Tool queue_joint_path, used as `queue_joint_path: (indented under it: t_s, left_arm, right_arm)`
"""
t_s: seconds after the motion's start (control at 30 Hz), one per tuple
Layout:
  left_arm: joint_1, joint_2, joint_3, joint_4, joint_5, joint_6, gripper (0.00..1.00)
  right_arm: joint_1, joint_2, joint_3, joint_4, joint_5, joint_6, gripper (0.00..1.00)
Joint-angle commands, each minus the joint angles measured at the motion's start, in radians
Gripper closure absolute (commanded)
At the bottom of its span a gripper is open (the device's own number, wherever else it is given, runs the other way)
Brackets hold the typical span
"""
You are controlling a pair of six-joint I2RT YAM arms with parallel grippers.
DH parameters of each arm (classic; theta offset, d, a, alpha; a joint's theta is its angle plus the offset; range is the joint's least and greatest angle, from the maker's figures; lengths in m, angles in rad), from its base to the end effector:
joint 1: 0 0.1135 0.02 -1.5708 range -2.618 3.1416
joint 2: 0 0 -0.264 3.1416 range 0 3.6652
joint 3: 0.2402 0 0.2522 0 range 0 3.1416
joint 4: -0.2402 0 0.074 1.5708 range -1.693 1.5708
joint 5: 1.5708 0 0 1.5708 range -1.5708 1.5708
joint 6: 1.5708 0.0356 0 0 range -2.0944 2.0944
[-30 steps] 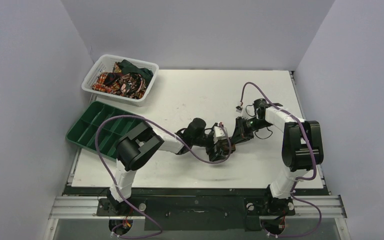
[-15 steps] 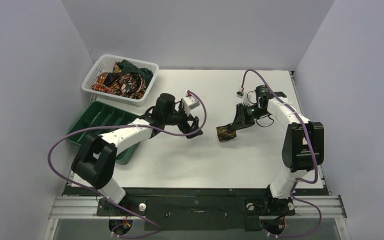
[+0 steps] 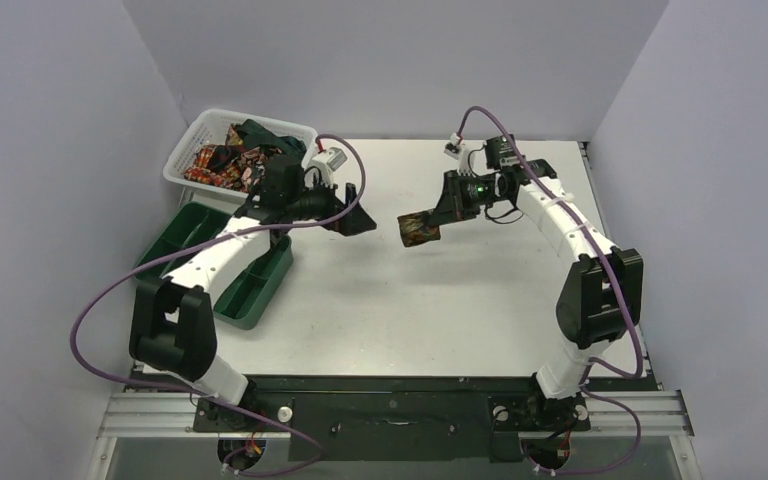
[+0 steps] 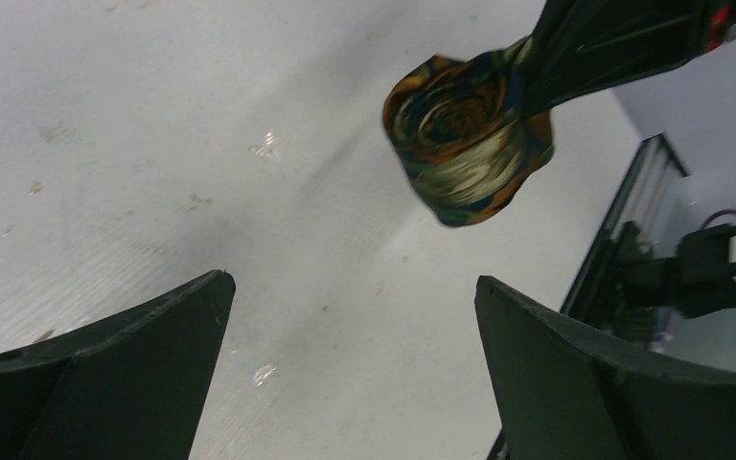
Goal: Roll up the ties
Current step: Place the tie in the storage box.
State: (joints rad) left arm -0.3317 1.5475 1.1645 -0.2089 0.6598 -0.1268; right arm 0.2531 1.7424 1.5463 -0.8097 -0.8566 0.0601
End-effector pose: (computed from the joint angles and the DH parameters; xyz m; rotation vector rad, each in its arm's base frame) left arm 0.3221 -0.1340 0.2846 0.6083 2.0929 -0.9745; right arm 0.3506 0.1185 0.3025 -0.5609 2.4148 1.2196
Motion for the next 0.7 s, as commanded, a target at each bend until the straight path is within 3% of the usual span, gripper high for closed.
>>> queue_joint_path:
  t_s: [0.0,0.13,0.33,0.67]
  left_arm:
    - [-0.007,0.064,-0.039,0.427,0.136,-0.45,0.03]
    - [-0.035,0.126,-0.035,0.529,0.16,-0.656,0.03]
    - [-0.064,0.175,-0.052,0.629,0.179,-0.92,0.03]
    - [-0.108,0.227,-0.028,0.688,0.23,-0.989,0.03]
  right_arm:
    - [-0.049,-0.039,-0.075,0.163,-0.102,0.226,1.0]
    - [-0.088,-0.073,-0.199,0.347,-0.173,0.425,1.0]
    - [-0.109,-0.169,-0.391,0.829,-0.201,0.845,1.0]
    - [-0.088,-0.244,-0.447,0.854,-0.193,0.852,1.0]
